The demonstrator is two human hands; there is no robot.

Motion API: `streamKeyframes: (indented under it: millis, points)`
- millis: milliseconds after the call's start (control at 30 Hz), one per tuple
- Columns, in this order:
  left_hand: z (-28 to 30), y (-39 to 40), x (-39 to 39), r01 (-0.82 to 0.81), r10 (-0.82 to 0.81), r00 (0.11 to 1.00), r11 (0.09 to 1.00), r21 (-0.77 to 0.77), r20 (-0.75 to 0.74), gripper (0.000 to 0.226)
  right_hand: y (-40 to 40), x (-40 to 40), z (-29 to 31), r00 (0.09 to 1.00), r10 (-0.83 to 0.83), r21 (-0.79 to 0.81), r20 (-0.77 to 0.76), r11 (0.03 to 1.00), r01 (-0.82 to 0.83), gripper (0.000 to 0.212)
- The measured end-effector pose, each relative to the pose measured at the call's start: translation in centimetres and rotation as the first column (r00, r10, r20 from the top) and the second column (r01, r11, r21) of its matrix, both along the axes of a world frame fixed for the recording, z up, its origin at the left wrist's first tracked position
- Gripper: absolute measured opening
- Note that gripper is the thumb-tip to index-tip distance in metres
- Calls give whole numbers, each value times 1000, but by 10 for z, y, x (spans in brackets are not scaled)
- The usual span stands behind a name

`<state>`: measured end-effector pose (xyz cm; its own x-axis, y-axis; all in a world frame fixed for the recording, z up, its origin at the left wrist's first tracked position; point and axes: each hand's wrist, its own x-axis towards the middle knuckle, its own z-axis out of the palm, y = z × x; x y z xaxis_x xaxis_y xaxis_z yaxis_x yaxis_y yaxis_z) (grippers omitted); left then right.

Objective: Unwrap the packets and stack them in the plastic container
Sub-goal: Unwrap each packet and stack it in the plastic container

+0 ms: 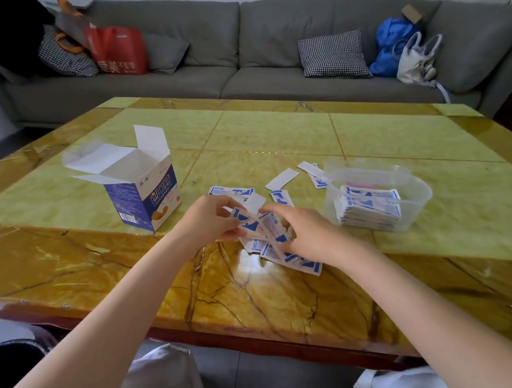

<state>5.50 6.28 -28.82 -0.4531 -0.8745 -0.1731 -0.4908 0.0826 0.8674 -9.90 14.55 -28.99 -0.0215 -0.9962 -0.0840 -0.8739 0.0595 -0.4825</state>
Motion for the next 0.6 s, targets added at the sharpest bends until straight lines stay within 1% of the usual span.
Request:
streamKeyframes:
  millis: [67, 100, 133, 167, 200, 233, 267, 300, 367, 467, 500, 533, 567, 600]
  points:
    - [1, 0, 1, -24, 25, 999, 1000, 13, -23, 16, -3, -1, 2, 998, -57, -115, 42, 992, 61, 54]
    - [1, 0, 1, -47, 48, 998, 999, 22, -45, 16, -4, -2, 4, 989, -88, -155, 121, 982, 107, 45]
    - [2, 0, 1, -68, 71, 994, 997, 39, -84, 16, -5, -3, 7, 963, -119, -176, 241, 970, 164, 37]
    - [4, 0, 1, -76, 83, 988, 995, 57, -129, 16, -5, -4, 11, 912, -145, -177, 383, 958, 226, 32]
    - [6, 1, 0, -67, 78, 983, 995, 71, -168, 16, -6, -4, 14, 836, -165, -161, 524, 944, 287, 30]
    - [9, 3, -1, -45, 62, 977, 995, 87, -202, 16, -6, -3, 17, 748, -176, -140, 640, 930, 338, 31]
    - [11, 6, -2, -14, 40, 971, 994, 109, -235, 15, -6, -2, 18, 678, -177, -129, 714, 917, 376, 32]
    - [13, 9, -4, 17, 19, 964, 991, 132, -264, 14, -6, -2, 18, 640, -173, -133, 748, 906, 401, 33]
    - [15, 14, -9, 77, -32, 958, 986, 147, -286, 15, -4, -1, 18, 606, -169, -139, 778, 893, 428, 34]
    - [16, 18, -15, 131, -105, 962, 987, 90, -253, 8, 0, -2, 20, 519, -153, -91, 841, 906, 414, 31]
    - [16, 19, -16, 132, -109, 962, 988, 77, -251, 9, 0, -2, 20, 533, -146, -91, 833, 915, 394, 27]
    - [16, 18, -16, 130, -110, 963, 989, 66, -246, 9, 2, -3, 20, 599, -133, -121, 790, 923, 364, 22]
    - [16, 18, -16, 128, -111, 966, 990, 58, -235, 9, 3, -5, 20, 708, -116, -181, 696, 927, 330, 15]
    - [16, 17, -16, 133, -123, 971, 991, 34, -205, 9, 4, -8, 20, 820, -103, -253, 563, 923, 289, 9]
